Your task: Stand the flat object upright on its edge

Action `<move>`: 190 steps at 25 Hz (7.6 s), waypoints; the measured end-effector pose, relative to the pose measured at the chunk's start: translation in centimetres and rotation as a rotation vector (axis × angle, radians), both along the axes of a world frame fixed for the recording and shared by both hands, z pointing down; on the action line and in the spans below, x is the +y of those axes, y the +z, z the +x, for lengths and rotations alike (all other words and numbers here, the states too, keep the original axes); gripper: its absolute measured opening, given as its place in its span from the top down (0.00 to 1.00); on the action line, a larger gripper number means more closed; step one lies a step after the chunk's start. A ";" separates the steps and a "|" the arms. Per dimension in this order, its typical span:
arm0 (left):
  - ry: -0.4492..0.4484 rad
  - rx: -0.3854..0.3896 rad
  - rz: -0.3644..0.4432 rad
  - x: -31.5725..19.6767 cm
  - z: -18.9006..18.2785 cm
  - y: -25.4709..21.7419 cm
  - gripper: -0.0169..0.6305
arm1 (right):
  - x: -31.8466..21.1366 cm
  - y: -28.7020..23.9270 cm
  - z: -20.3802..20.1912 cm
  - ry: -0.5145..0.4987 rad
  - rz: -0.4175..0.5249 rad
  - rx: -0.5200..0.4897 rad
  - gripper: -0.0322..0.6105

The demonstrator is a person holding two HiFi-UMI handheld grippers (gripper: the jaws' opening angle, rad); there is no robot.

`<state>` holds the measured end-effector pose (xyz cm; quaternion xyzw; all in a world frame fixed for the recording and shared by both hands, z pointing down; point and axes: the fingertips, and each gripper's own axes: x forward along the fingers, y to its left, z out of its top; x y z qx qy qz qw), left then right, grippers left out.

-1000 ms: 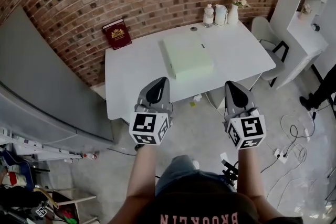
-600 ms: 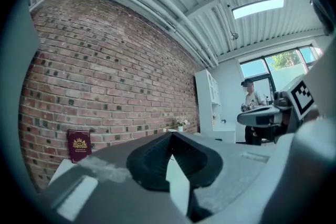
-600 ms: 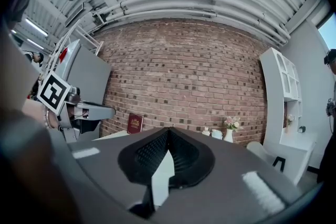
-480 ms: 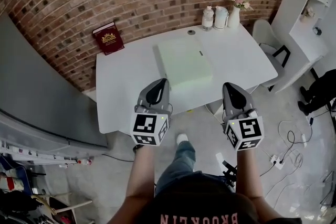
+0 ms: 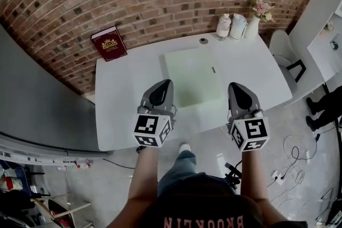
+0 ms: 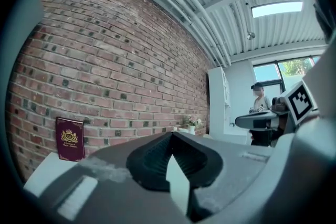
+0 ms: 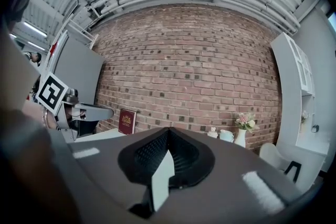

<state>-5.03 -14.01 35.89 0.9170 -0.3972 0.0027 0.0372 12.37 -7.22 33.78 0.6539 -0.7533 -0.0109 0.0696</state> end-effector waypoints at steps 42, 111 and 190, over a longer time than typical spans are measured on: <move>-0.241 -0.050 -0.294 -13.9 1.6 7.3 0.66 | -19.4 7.3 5.4 -0.251 -0.275 -0.130 0.65; -0.154 0.181 -1.074 -13.3 2.3 25.4 0.59 | -19.6 27.6 5.6 -0.219 -1.071 -0.538 0.59; -0.128 0.007 -0.072 -15.7 2.2 -2.9 0.61 | -22.1 -1.8 4.9 -0.336 -0.075 -0.086 0.62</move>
